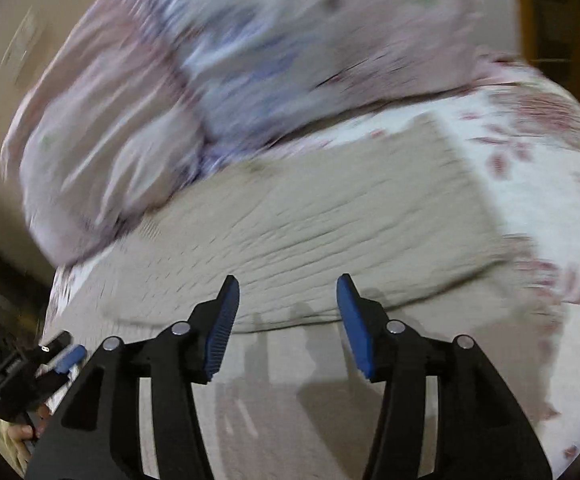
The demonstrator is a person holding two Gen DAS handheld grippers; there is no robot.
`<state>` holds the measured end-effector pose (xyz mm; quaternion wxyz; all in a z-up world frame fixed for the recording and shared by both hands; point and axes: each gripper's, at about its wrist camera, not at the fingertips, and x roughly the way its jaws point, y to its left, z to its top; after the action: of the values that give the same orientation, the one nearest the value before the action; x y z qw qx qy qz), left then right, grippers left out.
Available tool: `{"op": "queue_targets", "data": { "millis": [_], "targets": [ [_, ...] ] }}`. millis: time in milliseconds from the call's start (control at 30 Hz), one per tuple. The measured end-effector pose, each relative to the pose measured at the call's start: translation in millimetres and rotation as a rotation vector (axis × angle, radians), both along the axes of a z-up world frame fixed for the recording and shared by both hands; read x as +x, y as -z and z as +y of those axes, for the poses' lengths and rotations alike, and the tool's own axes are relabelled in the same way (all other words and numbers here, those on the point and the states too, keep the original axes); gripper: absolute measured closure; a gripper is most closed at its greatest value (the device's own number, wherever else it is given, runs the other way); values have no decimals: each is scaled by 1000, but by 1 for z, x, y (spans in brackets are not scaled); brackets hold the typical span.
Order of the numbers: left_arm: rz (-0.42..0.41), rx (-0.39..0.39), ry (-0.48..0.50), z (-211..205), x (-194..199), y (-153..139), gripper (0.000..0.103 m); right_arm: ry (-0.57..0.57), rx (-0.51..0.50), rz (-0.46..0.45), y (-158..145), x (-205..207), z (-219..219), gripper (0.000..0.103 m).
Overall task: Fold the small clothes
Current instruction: 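Grasp the opposite side edge of the sweater with the left tool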
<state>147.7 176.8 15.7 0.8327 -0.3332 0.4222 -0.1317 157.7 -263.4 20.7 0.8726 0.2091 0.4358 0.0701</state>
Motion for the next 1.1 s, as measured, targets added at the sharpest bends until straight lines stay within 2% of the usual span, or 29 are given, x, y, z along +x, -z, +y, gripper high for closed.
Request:
{"op": "queue_targets", "data": {
  "millis": [167,267,500,700,933,1000,1100],
  "targets": [
    [-2,22,-182,62,-33,5,52,-109,-80,34,9,23,45,38],
    [49,-15,-307,98,-42,20,52,-129,-125,39,12,22,56,33],
    [54,-185,-529,146,-47,37,52,-119,-32,38,6,11,43,33],
    [63,-260,-644,171,-43,43,57,-130,-9,34,7,8,44,33],
    [77,-329,-721,196,-51,52,79,-141,18,21,7,4,40,33],
    [73,-321,-723,197,-50,51,96,-140,19,14,6,3,38,33],
    [26,-299,-715,192,-48,37,97,-137,27,1,4,3,33,33]
  ]
}}
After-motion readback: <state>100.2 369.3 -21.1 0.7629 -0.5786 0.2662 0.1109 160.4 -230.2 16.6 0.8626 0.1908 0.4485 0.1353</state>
